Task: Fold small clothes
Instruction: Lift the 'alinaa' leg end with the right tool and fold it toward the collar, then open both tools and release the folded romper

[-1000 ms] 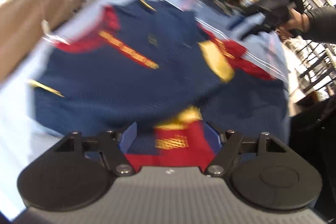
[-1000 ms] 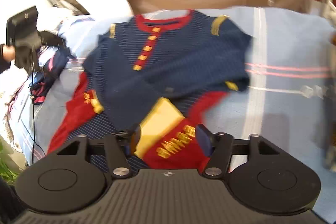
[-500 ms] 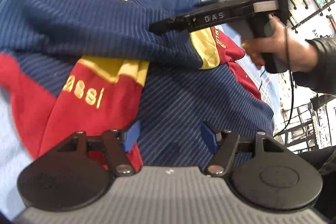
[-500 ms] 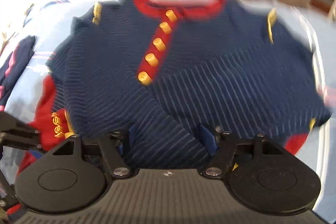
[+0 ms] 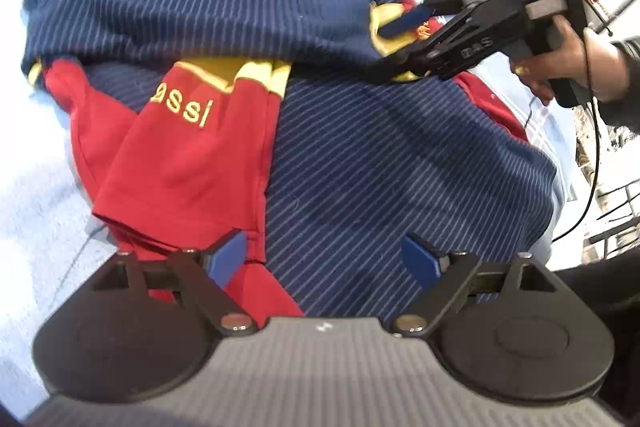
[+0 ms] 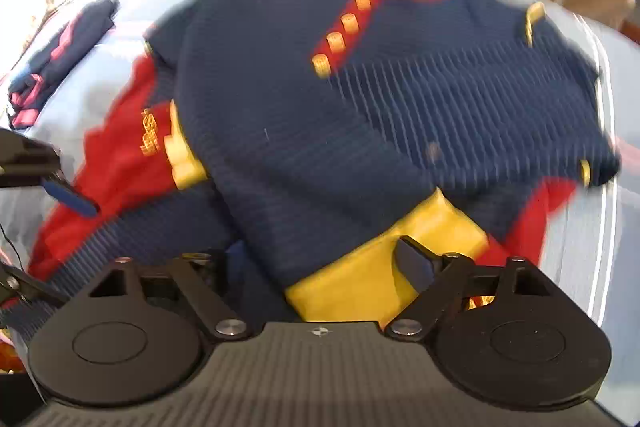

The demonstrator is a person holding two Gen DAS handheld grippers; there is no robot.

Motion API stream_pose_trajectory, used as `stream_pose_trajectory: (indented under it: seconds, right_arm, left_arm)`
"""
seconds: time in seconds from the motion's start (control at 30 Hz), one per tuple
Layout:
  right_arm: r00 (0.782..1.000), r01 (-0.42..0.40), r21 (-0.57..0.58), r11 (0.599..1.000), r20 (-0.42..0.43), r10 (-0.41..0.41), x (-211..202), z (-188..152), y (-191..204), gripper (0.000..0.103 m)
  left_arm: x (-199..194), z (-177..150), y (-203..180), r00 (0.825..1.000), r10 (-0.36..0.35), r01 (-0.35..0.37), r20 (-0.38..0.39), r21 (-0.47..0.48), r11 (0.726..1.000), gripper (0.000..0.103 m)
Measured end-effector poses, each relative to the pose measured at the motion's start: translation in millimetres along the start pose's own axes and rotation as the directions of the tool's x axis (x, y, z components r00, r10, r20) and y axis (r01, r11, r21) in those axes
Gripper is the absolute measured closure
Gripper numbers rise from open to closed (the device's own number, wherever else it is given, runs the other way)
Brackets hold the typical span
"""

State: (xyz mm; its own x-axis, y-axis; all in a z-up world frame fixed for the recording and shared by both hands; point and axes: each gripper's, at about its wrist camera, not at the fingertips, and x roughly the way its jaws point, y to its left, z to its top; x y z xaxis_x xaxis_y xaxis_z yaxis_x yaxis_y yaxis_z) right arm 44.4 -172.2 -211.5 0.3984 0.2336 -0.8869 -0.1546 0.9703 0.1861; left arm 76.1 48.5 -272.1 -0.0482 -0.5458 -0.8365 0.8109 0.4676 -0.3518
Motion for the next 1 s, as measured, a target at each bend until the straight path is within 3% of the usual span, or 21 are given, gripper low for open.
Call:
stream_pose_trajectory:
  seconds: [0.07,0.13,0.17,0.23,0.4,0.57,0.7,0.77,0.83,1.0]
  right_arm:
    - [0.996,-0.006,0.027,1.0,0.093,0.003,-29,-6,-1,0.0]
    - [0.99,-0.007,0.039,0.999,0.144,0.001,-56,-15,-3,0.0]
    - [0.988,0.007,0.048,0.999,0.152,-0.014,-69,-22,-3,0.0]
    - [0.987,0.026,0.081,0.996,0.156,-0.039,-91,-44,-8,0.0]
    - [0.993,0.049,0.221,0.974,0.097,-0.072,-118,-107,-17,0.0]
    - [0.998,-0.05,0.381,0.923,0.06,0.029,-122,-158,-34,0.0]
    - [0.998,-0.065,0.427,0.902,0.049,0.048,-119,-176,-45,0.0]
    - [0.996,-0.088,0.448,0.889,0.052,0.072,-117,-186,-49,0.0]
    - [0.99,-0.138,0.463,0.876,0.065,0.122,-116,-194,-53,0.0]
    - [0.972,-0.235,0.481,0.845,0.103,0.212,-118,-207,-59,0.0]
  left_arm:
    - [-7,-4,-1,1.0,0.022,-0.022,0.003,-0.054,0.998,0.016]
    - [-25,-13,-6,0.997,0.06,-0.054,0.057,-0.101,0.993,0.011]
    - [-36,-20,-10,0.992,0.082,-0.071,0.094,-0.116,0.991,0.004]
    - [-56,-39,-17,0.979,0.126,-0.102,0.158,-0.147,0.984,0.0]
    - [-81,-84,-18,0.973,0.097,-0.025,0.209,-0.326,0.945,0.0]
    - [-76,-125,-23,0.961,0.177,-0.048,0.215,-0.498,0.866,0.0]
    - [-66,-147,-26,0.952,0.222,-0.055,0.209,-0.599,0.798,0.0]
    - [-61,-151,-32,0.95,0.214,-0.04,0.226,-0.594,0.804,0.0]
    - [-56,-149,-40,0.951,0.237,-0.083,0.199,-0.573,0.815,0.0]
    - [-51,-149,-49,0.938,0.297,-0.124,0.18,-0.625,0.77,0.001]
